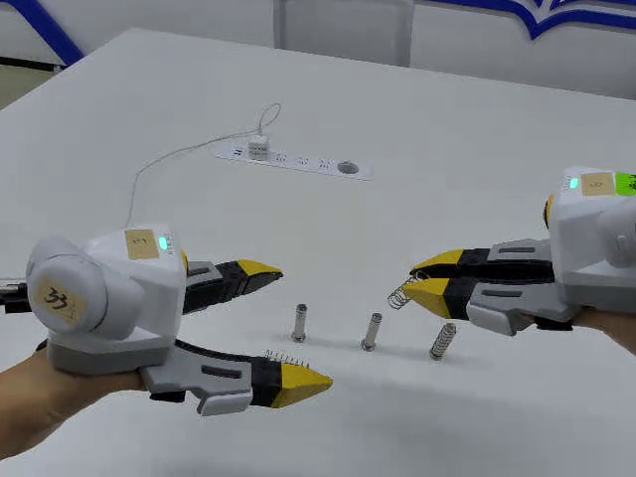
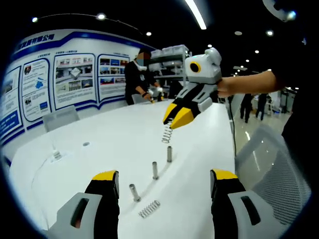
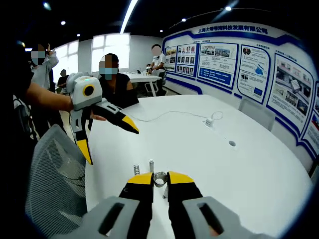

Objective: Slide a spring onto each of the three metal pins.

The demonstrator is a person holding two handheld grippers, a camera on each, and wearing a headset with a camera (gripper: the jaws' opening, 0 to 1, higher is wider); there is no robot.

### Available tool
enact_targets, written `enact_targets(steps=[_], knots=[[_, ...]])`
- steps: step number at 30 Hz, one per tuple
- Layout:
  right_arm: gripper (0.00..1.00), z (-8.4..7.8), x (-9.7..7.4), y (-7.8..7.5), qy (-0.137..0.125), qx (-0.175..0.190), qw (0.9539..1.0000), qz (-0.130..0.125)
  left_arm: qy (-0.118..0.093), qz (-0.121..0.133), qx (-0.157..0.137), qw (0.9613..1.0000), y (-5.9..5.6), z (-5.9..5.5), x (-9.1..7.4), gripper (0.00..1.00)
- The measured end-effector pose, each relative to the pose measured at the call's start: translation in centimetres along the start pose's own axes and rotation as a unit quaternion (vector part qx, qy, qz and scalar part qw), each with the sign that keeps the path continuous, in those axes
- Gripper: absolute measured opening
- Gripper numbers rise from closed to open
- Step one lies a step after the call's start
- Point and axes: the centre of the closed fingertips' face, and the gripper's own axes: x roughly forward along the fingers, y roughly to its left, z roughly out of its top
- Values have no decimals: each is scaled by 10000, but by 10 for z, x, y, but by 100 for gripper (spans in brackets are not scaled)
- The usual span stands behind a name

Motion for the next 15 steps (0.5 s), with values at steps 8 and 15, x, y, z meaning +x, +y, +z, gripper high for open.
enact_targets(steps=[8, 15], knots=[[11, -12, 2, -10, 108, 144, 9998, -119, 129, 150, -112, 9997, 6, -9, -6, 89], [11, -22, 8, -18, 255, 134, 9993, -231, 132, 216, -170, 9995, 11, -11, -9, 95]])
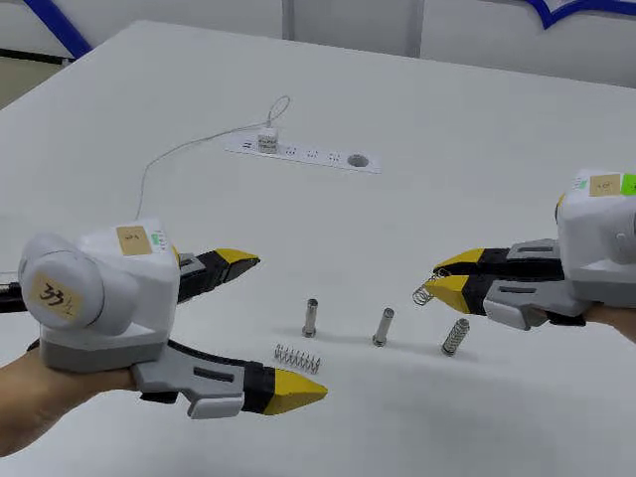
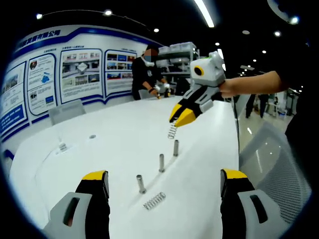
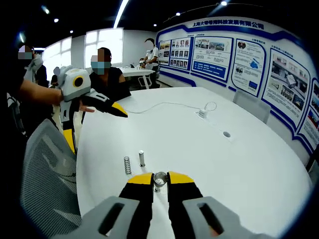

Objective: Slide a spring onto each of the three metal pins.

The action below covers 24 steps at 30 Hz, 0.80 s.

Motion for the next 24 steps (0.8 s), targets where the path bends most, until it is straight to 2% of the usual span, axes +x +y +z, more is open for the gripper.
enact_targets(steps=[9, 12, 15, 24], knots=[[11, -8, 15, -2, 112, 77, 9999, 4, 3, 20, -77, 10000, 2, -2, 0, 100], [11, -15, 24, -2, 312, -168, 9994, -8, 26, 40, -88, 9999, 3, -3, 0, 100], [11, -20, 33, -3, 367, -180, 9992, 29, 55, 47, -100, 9999, 4, -6, 0, 100], [11, -17, 41, -2, 356, -113, 9992, 129, 168, 92, -145, 9997, 8, -14, -1, 100]])
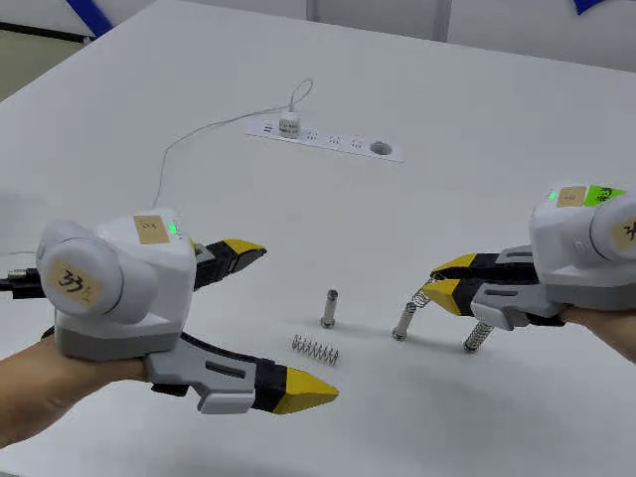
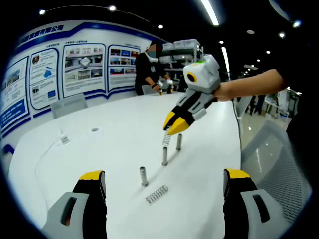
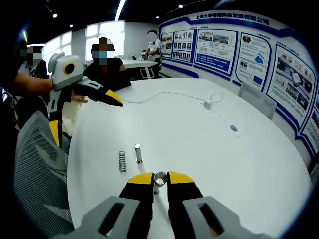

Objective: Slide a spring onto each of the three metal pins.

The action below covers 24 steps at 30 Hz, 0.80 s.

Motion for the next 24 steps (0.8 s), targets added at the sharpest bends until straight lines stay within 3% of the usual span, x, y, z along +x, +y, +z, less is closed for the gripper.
enact_targets(steps=[9, 12, 24], knots=[[11, -8, 9, 7, 248, -169, 9995, 112, 18, 1, -57, 10000, -1, -1, 1, 100], [11, -11, 12, 8, 322, -232, 9991, 122, -70, 7, -131, 9999, -1, 2, 2, 100], [11, -19, 21, 7, 498, -262, 9983, 180, 25, -50, -101, 9999, -3, 1, 6, 100]])
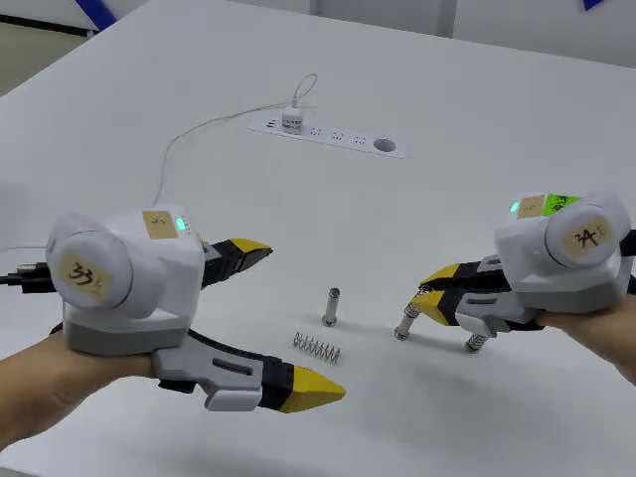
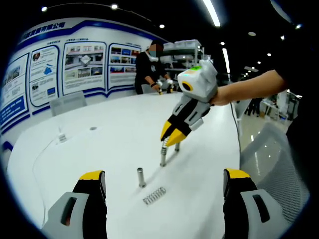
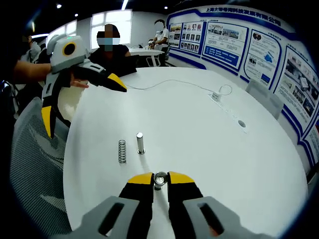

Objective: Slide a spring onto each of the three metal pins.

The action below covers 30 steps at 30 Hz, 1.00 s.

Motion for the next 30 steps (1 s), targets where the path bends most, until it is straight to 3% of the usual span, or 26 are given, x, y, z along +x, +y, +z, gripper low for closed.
enact_targets(steps=[19, 30], knots=[[11, -13, 20, 1, 351, -21, 9993, 102, -18, 18, -45, 10000, 0, 0, 0, 100], [11, -18, 27, 1, 418, 54, 9991, 87, -2, 3, -79, 10000, 0, -3, 0, 100]])
